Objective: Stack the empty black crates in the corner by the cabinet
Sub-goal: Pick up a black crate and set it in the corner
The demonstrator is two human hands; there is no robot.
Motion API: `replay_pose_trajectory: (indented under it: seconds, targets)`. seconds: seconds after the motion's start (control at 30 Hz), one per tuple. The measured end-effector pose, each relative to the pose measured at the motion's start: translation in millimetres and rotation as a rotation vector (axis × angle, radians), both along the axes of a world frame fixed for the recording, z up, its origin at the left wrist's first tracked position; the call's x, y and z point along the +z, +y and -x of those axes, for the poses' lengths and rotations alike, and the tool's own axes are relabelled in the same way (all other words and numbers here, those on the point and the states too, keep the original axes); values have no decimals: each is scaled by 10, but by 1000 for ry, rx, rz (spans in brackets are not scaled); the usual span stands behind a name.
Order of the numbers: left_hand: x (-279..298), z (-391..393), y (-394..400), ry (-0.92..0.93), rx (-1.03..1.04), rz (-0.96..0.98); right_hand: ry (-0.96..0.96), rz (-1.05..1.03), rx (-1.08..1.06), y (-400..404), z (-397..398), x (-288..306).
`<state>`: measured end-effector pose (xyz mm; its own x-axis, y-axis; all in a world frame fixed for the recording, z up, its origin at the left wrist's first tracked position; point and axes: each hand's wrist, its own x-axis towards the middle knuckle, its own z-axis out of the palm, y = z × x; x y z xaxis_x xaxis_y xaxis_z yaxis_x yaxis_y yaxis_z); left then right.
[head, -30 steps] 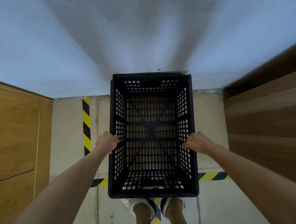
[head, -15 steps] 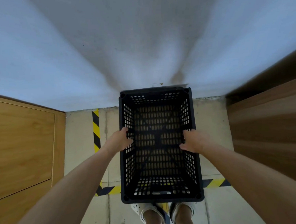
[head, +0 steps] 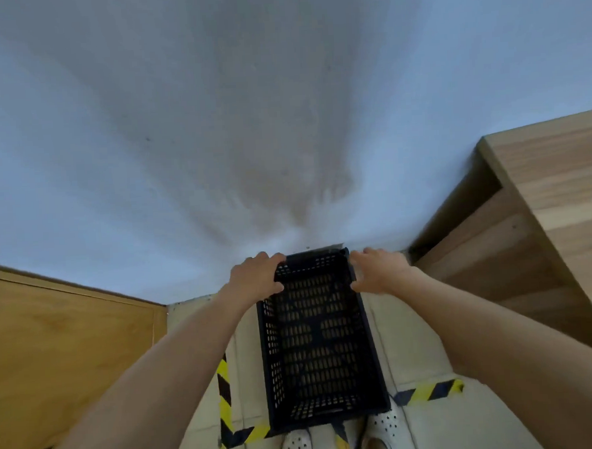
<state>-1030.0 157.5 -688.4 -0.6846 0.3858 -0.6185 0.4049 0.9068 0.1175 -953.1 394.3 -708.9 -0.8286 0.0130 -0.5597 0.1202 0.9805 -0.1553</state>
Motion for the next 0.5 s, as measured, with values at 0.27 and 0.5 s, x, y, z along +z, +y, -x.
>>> replay_pose_trajectory:
  seconds: [0.27, 0.5]
  targets:
    - [1221, -161, 170, 101, -247, -27, 140, -39, -198, -84, -646, 1333]
    - [1731, -778, 416, 95, -545, -51, 154, -98, -382, -313, -1707, 1878]
